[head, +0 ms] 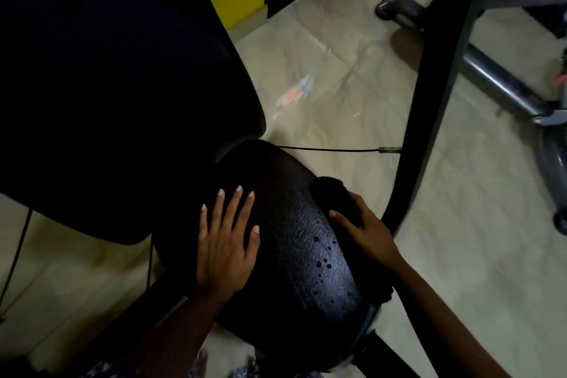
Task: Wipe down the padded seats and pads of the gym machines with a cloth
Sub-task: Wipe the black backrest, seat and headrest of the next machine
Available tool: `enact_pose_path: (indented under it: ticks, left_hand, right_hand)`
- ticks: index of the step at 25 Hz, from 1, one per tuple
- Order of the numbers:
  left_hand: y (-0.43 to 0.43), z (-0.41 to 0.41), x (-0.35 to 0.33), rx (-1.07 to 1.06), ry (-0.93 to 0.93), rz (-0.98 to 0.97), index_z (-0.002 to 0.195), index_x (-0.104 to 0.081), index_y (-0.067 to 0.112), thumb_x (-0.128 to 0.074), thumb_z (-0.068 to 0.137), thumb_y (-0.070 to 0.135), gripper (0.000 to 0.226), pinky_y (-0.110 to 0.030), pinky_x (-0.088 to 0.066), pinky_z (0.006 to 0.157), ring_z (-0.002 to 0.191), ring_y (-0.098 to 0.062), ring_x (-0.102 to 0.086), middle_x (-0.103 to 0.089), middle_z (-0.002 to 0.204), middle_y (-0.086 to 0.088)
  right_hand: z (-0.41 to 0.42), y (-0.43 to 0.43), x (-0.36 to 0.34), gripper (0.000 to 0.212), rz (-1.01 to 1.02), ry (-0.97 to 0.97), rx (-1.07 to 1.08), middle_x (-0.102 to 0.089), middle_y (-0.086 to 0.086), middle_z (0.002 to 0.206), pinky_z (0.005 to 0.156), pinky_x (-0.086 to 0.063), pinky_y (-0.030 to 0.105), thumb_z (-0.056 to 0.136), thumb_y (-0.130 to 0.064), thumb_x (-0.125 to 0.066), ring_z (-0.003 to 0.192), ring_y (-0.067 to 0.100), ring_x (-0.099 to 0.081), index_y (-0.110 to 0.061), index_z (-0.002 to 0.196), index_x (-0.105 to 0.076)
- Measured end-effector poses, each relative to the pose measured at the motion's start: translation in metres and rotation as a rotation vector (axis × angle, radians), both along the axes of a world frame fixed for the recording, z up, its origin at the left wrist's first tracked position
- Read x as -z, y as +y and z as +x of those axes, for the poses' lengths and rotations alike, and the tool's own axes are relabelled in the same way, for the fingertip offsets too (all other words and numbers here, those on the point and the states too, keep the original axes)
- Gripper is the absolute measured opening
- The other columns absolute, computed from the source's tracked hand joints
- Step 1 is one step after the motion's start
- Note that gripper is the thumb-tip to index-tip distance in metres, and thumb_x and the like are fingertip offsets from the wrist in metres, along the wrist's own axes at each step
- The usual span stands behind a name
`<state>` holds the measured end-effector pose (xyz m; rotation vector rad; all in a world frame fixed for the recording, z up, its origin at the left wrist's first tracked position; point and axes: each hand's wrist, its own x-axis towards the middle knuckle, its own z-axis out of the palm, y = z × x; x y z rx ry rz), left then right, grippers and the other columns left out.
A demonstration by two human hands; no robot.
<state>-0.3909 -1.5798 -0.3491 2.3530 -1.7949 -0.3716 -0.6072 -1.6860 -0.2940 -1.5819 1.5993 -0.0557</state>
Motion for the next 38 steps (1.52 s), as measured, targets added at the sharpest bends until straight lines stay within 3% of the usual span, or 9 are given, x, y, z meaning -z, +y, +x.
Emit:
enact_pose_path:
  ticks: [9,16,18,21,23,26,30,35,38]
  left_hand:
    - [0.029,-0.02,-0.004,0.165,0.082,-0.09,0.145,-0.036,0.02,-0.027,0.093,0.046,0.058,-0.044,-0.015,0.114,0.143,-0.021,-0.022,-0.031,0.153,-0.001]
    - [0.029,-0.016,-0.002,0.18,0.075,-0.104,0.145,-0.036,0.019,-0.026,0.093,0.043,0.058,-0.045,-0.013,0.115,0.143,-0.024,-0.022,-0.032,0.153,-0.002]
    - [0.03,-0.016,-0.004,0.187,0.079,-0.107,0.144,-0.037,0.019,-0.026,0.092,0.042,0.058,-0.045,-0.013,0.115,0.143,-0.025,-0.024,-0.033,0.152,-0.003]
    - [0.029,-0.016,-0.006,0.181,0.102,-0.114,0.143,-0.039,0.017,-0.025,0.092,0.041,0.058,-0.046,-0.014,0.115,0.142,-0.027,-0.027,-0.036,0.151,-0.005]
    - [0.028,-0.019,-0.009,0.166,0.12,-0.115,0.142,-0.039,0.016,-0.023,0.093,0.04,0.058,-0.048,-0.016,0.115,0.142,-0.027,-0.027,-0.037,0.15,-0.005]
    - [0.026,-0.02,-0.008,0.152,0.151,-0.112,0.141,-0.04,0.014,-0.02,0.093,0.034,0.056,-0.049,-0.018,0.114,0.141,-0.027,-0.028,-0.038,0.149,-0.006]
    - [0.028,-0.018,-0.003,0.168,0.091,-0.142,0.141,-0.042,0.013,-0.025,0.088,0.028,0.057,-0.047,-0.018,0.114,0.14,-0.027,-0.031,-0.041,0.148,-0.006]
    - [0.025,-0.019,0.0,0.168,0.077,-0.161,0.133,-0.051,0.009,-0.027,0.091,0.033,0.054,-0.044,-0.017,0.112,0.138,-0.028,-0.034,-0.042,0.147,-0.007]
    - [0.025,-0.018,0.0,0.163,0.092,-0.164,0.14,-0.044,0.014,-0.024,0.092,0.037,0.056,-0.047,-0.019,0.113,0.14,-0.027,-0.03,-0.039,0.149,-0.005]
  right_hand:
    - [0.047,-0.046,0.02,0.053,-0.004,0.051,-0.041,-0.051,0.007,0.138,0.095,-0.035,0.028,0.09,-0.053,-0.05,0.126,0.028,-0.047,-0.035,0.138,-0.039]
    - [-0.016,0.055,-0.001,0.049,-0.127,0.088,0.311,-0.055,0.008,0.129,0.091,-0.039,0.031,0.089,-0.053,-0.051,0.12,0.028,-0.052,-0.034,0.134,-0.043]
    - [-0.017,0.093,-0.003,0.046,-0.244,0.071,0.447,-0.054,0.011,0.126,0.088,-0.038,0.028,0.09,-0.044,-0.055,0.118,0.028,-0.052,-0.031,0.133,-0.046]
    - [0.0,0.147,-0.008,0.041,-0.434,0.162,0.53,-0.049,0.019,0.124,0.096,-0.039,0.036,0.087,-0.028,-0.063,0.116,0.036,-0.048,-0.025,0.128,-0.055]
    - [0.019,0.171,-0.018,0.04,-0.538,0.21,0.478,-0.047,0.016,0.127,0.099,-0.038,0.04,0.085,-0.024,-0.063,0.117,0.035,-0.046,-0.034,0.123,-0.056]
    - [0.054,0.171,-0.02,0.044,-0.651,0.34,0.318,-0.047,0.013,0.134,0.097,-0.038,0.04,0.081,-0.039,-0.05,0.119,0.029,-0.045,-0.041,0.125,-0.05]
    - [0.083,0.153,0.01,0.052,-0.652,0.598,0.014,-0.038,0.012,0.147,0.105,-0.024,0.046,0.085,-0.055,-0.039,0.133,0.031,-0.035,-0.04,0.133,-0.045]
    - [0.062,0.113,0.015,0.052,-0.608,0.557,-0.051,-0.035,0.006,0.15,0.106,-0.028,0.047,0.084,-0.059,-0.036,0.134,0.029,-0.037,-0.045,0.134,-0.042]
    - [0.053,0.075,0.006,0.053,-0.448,0.522,-0.004,-0.024,0.005,0.154,0.108,-0.022,0.045,0.087,-0.06,-0.036,0.136,0.029,-0.029,-0.047,0.138,-0.034]
